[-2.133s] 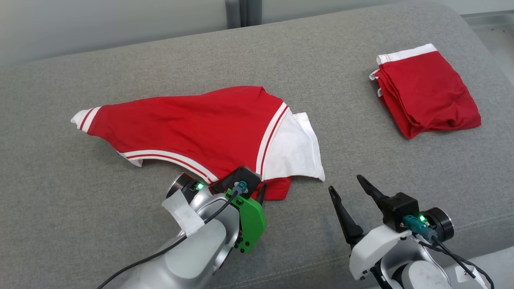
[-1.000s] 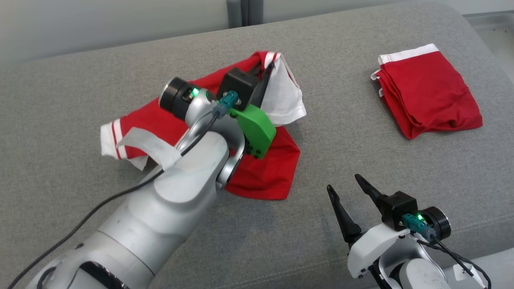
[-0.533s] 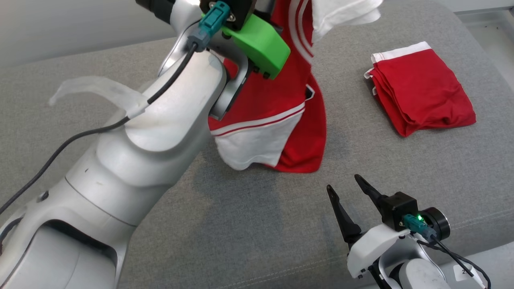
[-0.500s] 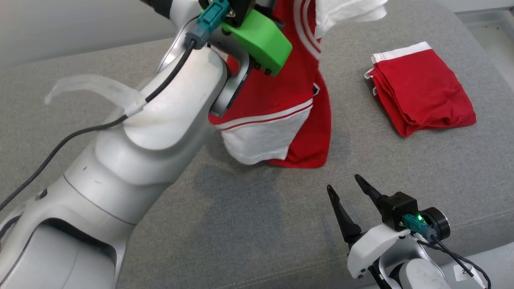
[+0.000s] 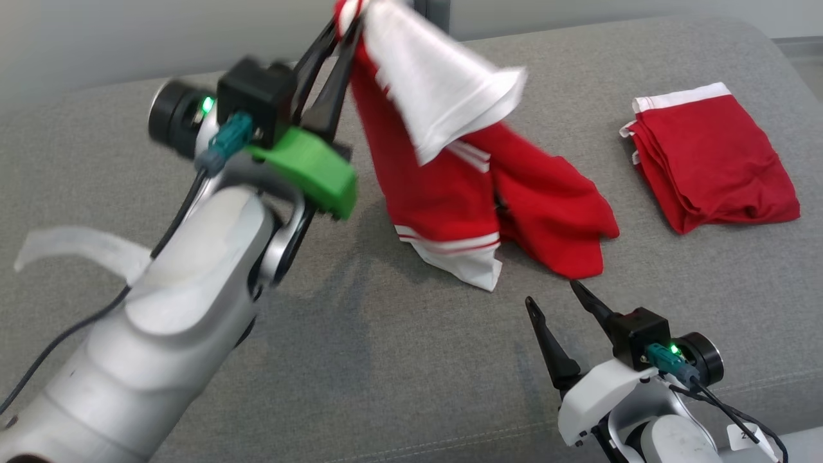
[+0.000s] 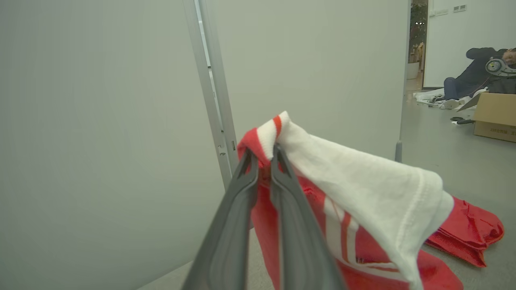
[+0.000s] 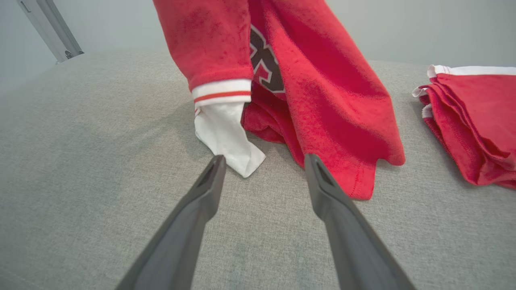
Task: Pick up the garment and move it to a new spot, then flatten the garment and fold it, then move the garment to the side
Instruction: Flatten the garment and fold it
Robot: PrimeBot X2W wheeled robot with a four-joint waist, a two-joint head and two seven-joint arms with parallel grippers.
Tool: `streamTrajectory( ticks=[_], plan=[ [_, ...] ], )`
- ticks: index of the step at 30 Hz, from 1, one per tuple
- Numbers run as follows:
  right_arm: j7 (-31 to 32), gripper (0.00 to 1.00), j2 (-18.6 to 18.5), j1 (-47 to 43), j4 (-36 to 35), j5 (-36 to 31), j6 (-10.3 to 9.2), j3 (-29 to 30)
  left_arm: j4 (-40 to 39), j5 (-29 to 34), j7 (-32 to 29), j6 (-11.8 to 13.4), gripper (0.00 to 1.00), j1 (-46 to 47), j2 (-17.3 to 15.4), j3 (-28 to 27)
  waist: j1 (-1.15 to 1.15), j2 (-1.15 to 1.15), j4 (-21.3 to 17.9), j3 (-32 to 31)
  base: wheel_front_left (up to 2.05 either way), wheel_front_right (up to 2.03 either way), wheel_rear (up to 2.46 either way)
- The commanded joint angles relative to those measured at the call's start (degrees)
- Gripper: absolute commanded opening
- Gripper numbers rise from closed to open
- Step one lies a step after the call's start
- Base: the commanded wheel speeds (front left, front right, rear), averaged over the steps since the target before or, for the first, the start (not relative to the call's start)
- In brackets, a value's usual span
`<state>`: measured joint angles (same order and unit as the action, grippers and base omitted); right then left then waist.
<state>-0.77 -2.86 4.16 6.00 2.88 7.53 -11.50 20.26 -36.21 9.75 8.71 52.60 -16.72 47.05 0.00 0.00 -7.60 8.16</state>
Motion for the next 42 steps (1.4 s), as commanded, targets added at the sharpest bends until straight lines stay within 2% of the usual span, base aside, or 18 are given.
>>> streamTrajectory(
  ticks=[1, 3, 4, 9, 15, 22, 23, 24, 25, 26, 27, 28, 29, 36, 39, 42],
  plan=[
    [0.24, 1.0, -0.07, -0.57, -0.46, -0.45, -0.09, 0.36, 0.45, 0.07, -0.47, 0.87, 0.0, -3.64, -2.5, 0.45, 0.0, 0.0, 0.97, 0.03, 0.0, 0.0, 0.0],
    [0.6, 1.0, -0.06, -0.78, -0.8, -0.84, -0.09, 0.62, 1.08, -0.74, -1.0, 1.57, 0.0, -8.18, -5.46, 0.71, 0.0, 0.0, 1.59, 0.02, 0.0, 0.0, 0.0],
    [0.6, 1.0, -0.06, -0.78, -0.8, -0.84, -0.09, 0.62, 1.08, -0.74, -1.0, 1.57, 0.0, -8.18, -5.46, 0.71, 0.0, 0.0, 1.59, 0.02, 0.0, 0.0, 0.0],
    [1.4, 1.0, -0.06, -1.28, -1.55, -1.76, -0.09, 0.85, 2.59, -2.39, -2.35, 1.7, 0.0, -16.58, -10.43, 1.6, 0.0, 0.0, 3.05, -0.08, 0.0, 0.0, 0.0],
    [2.02, 1.0, -0.07, -1.5, -1.96, -1.85, -0.09, 0.55, 3.93, -5.58, -2.45, 2.37, 0.0, -22.21, -12.57, 0.63, 0.0, 0.0, 4.1, -0.55, 0.0, 0.0, 0.0],
    [2.53, 1.0, -0.06, -1.25, -2.34, -2.01, -0.09, 0.25, 8.78, -7.96, -2.61, 2.61, 0.0, -24.02, -12.6, -0.53, 0.0, 0.0, 4.24, -0.68, 0.0, 0.0, 0.0],
    [2.55, 1.0, -0.06, -1.16, -2.37, -2.04, -0.09, 0.27, 9.48, -8.19, -2.39, 2.68, 0.12, -23.78, -12.4, -0.73, 0.0, 0.0, 4.23, -0.6, 0.0, 0.0, 0.0],
    [2.57, 1.0, -0.07, -1.08, -2.38, -2.06, -0.09, 0.3, 10.22, -8.07, -2.21, 2.66, 0.33, -23.42, -12.23, -0.69, 0.0, 0.0, 4.2, -0.5, 0.0, 0.0, 0.0],
    [2.57, 1.0, -0.06, -1.0, -2.42, -2.11, -0.09, 0.33, 10.85, -8.01, -1.98, 2.46, 0.38, -22.94, -12.06, -0.7, 0.0, 0.0, 4.18, -0.39, 0.0, 0.0, 0.0],
    [2.58, 1.0, -0.06, -0.92, -2.45, -2.16, -0.09, 0.37, 11.41, -8.04, -1.91, 2.38, 0.39, -22.48, -11.93, -0.81, 0.0, 0.0, 4.15, -0.29, 0.0, 0.0, 0.0],
    [2.52, 1.0, -0.06, -0.87, -2.46, -2.2, -0.09, 0.43, 12.2, -7.87, -1.58, 2.67, 0.5, -22.02, -11.86, -0.9, 0.0, 0.0, 4.13, -0.2, 0.0, 0.0, 0.0],
    [2.52, 1.0, -0.06, -0.81, -2.48, -2.21, -0.09, 0.45, 13.16, -7.69, -1.51, 3.06, 0.94, -21.68, -11.88, -1.06, 0.0, 0.0, 4.1, -0.12, 0.0, 0.0, 0.0],
    [2.55, 1.0, -0.06, -0.75, -2.47, -2.2, -0.09, 0.47, 14.02, -7.47, -1.37, 3.21, 1.0, -21.37, -11.77, -1.07, 0.0, 0.0, 4.07, -0.07, 0.0, 0.0, 0.0],
    [2.54, 1.0, -0.06, -1.35, -2.53, -2.1, -0.09, 0.94, 15.2, -8.36, 2.04, 4.69, 1.0, -21.11, -10.96, -2.93, 0.0, 0.0, 3.99, -0.91, 0.0, 0.0, 0.0],
    [2.3, 1.0, -0.06, -1.81, -2.54, -2.06, -0.09, 1.63, 13.01, -9.27, 4.12, 5.62, 1.0, -22.93, -10.43, -5.4, 0.0, 0.0, 4.21, -1.83, 0.0, 0.0, 0.0],
    [1.88, 1.0, -0.12, -2.12, -2.73, -1.97, -0.09, 3.2, 9.15, -9.28, 5.18, 7.86, 1.0, -25.48, -10.13, -8.7, 0.0, 0.0, 4.62, -2.85, 0.0, 0.0, 0.0]
  ],
)
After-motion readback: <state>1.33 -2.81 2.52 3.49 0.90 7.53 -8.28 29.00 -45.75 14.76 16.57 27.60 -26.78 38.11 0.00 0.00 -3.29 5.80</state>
